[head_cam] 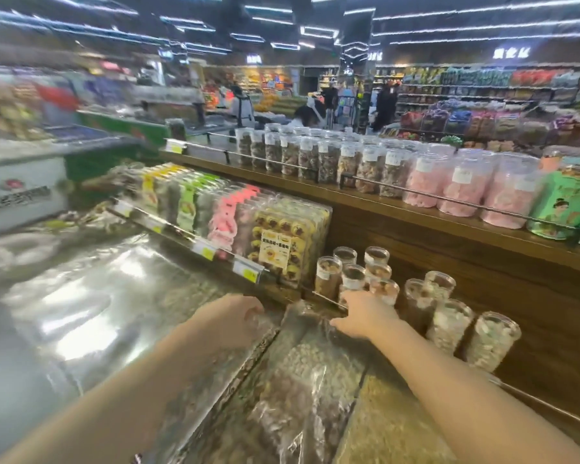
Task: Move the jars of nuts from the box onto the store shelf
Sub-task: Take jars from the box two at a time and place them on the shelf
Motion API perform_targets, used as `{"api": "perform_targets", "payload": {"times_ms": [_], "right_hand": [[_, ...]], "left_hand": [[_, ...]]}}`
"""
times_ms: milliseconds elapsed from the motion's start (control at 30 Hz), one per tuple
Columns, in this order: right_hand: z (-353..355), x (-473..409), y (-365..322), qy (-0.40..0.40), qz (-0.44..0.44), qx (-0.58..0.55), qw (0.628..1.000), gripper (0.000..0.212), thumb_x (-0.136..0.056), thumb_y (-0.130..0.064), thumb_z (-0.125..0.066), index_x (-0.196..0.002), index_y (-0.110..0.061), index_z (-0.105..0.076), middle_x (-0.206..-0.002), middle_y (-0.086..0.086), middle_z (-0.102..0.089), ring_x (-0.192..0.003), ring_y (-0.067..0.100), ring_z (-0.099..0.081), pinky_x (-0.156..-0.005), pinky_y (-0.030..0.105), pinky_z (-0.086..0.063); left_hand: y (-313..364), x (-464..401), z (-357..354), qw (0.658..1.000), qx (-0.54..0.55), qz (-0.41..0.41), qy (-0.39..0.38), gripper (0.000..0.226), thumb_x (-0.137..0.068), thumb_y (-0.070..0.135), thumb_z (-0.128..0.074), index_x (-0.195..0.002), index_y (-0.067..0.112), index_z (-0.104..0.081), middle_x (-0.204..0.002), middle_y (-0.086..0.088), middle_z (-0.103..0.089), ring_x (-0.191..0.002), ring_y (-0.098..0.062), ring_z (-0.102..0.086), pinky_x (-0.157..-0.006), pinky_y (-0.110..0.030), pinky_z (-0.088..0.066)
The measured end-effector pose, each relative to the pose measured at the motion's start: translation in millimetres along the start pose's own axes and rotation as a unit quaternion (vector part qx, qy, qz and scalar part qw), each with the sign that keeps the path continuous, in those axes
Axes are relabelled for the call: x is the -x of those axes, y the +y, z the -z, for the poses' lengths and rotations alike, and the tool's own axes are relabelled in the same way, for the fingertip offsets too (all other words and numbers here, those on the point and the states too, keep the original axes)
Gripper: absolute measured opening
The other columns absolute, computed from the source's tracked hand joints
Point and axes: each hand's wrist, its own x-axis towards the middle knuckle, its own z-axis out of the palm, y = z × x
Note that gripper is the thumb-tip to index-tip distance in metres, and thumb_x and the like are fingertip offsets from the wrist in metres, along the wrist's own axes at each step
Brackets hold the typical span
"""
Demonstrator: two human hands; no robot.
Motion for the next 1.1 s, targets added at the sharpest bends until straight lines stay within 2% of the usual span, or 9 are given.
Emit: {"api": "perform_targets", "payload": {"times_ms": [67, 133, 200, 300, 433, 533, 733, 900, 1100], "right_hand": [[-10.6, -3.2, -41.2, -0.018, 0.047, 0.017, 0.999, 0.058, -0.088, -0.058, -0.06, -0.136, -0.025, -0.053, -0.135, 0.004, -0.058, -0.12, 0.028, -0.059, -0.09, 0.039, -0.053], [-19.8, -0.1, -83.5, -0.024, 0.092, 0.031, 0.995, 0.052, -0.088, -0.056, -0.059, -0.129, -0.025, -0.055, -0.13, 0.004, -0.06, -0.114, 0.027, -0.061, -0.088, 0.04, -0.054], [-29.5, 9.2, -126.6, -0.028, 0.129, 0.04, 0.99, 0.053, -0.089, -0.054, -0.058, -0.133, -0.025, -0.053, -0.131, 0.004, -0.059, -0.114, 0.028, -0.061, -0.09, 0.043, -0.054], [-39.8, 29.4, -194.7, -0.026, 0.177, 0.054, 0.982, 0.059, -0.091, -0.054, -0.057, -0.142, -0.024, -0.048, -0.137, 0.004, -0.056, -0.12, 0.028, -0.058, -0.091, 0.042, -0.053], [-52.5, 67.9, -289.2, -0.036, 0.23, 0.068, 0.97, 0.061, -0.091, -0.053, -0.06, -0.143, -0.023, -0.048, -0.141, 0.005, -0.056, -0.125, 0.029, -0.057, -0.094, 0.042, -0.051], [-67.2, 108.6, -358.9, -0.038, 0.258, 0.084, 0.962, 0.061, -0.087, -0.053, -0.059, -0.14, -0.024, -0.05, -0.14, 0.005, -0.056, -0.126, 0.028, -0.057, -0.097, 0.043, -0.051], [-105.4, 198.1, -495.4, -0.061, 0.344, 0.093, 0.932, 0.053, -0.083, -0.052, -0.062, -0.129, -0.025, -0.057, -0.13, 0.003, -0.062, -0.115, 0.027, -0.062, -0.092, 0.04, -0.053], [-146.9, 286.3, -607.0, -0.083, 0.443, 0.116, 0.885, 0.058, -0.087, -0.05, -0.062, -0.14, -0.029, -0.052, -0.139, 0.0, -0.058, -0.125, 0.026, -0.057, -0.097, 0.039, -0.049], [-213.1, 400.2, -724.3, -0.123, 0.561, 0.177, 0.799, 0.06, -0.091, -0.053, -0.062, -0.143, -0.028, -0.048, -0.135, 0.004, -0.057, -0.12, 0.028, -0.058, -0.092, 0.038, -0.049]], "left_hand": [[-40.3, 34.1, -4.7, 0.999, 0.006, 0.053, 0.006, 0.048, -0.075, 0.056, -0.058, -0.122, 0.055, -0.057, -0.129, 0.009, -0.066, -0.11, -0.015, -0.063, -0.095, -0.035, -0.053], [-75.1, 71.8, -6.5, 0.994, 0.02, 0.105, 0.017, 0.069, -0.061, 0.07, -0.045, -0.123, 0.044, -0.061, -0.123, 0.009, -0.066, -0.108, -0.016, -0.063, -0.094, -0.036, -0.054], [-103.8, 113.5, -4.6, 0.99, 0.015, 0.141, 0.015, 0.08, -0.062, 0.071, -0.045, -0.13, 0.032, -0.061, -0.127, 0.008, -0.064, -0.113, -0.018, -0.063, -0.096, -0.035, -0.052], [-144.1, 177.8, -0.3, 0.979, 0.035, 0.198, 0.018, 0.054, -0.085, 0.05, -0.068, -0.135, 0.032, -0.058, -0.132, 0.011, -0.062, -0.114, -0.013, -0.061, -0.09, -0.025, -0.049], [-201.9, 269.1, -3.1, 0.964, 0.056, 0.251, 0.062, 0.044, -0.084, 0.051, -0.072, -0.125, 0.041, -0.062, -0.126, 0.019, -0.063, -0.109, -0.009, -0.061, -0.09, -0.03, -0.052], [-238.6, 345.6, -4.1, 0.954, 0.076, 0.282, 0.065, 0.044, -0.086, 0.051, -0.071, -0.127, 0.04, -0.06, -0.122, 0.019, -0.06, -0.114, -0.01, -0.058, -0.093, -0.033, -0.05], [-308.7, 498.9, -16.2, 0.921, 0.091, 0.367, 0.098, 0.051, -0.087, 0.049, -0.07, -0.135, 0.038, -0.056, -0.135, 0.015, -0.058, -0.121, -0.01, -0.057, -0.096, -0.03, -0.047], [-343.8, 634.0, -34.5, 0.877, 0.103, 0.45, 0.133, 0.051, -0.086, 0.047, -0.069, -0.135, 0.037, -0.056, -0.136, 0.014, -0.059, -0.123, -0.011, -0.057, -0.099, -0.032, -0.048], [-361.8, 784.0, -84.4, 0.797, 0.137, 0.563, 0.171, 0.049, -0.083, 0.051, -0.07, -0.128, 0.037, -0.059, -0.127, 0.014, -0.062, -0.118, -0.011, -0.058, -0.097, -0.034, -0.049]]}}
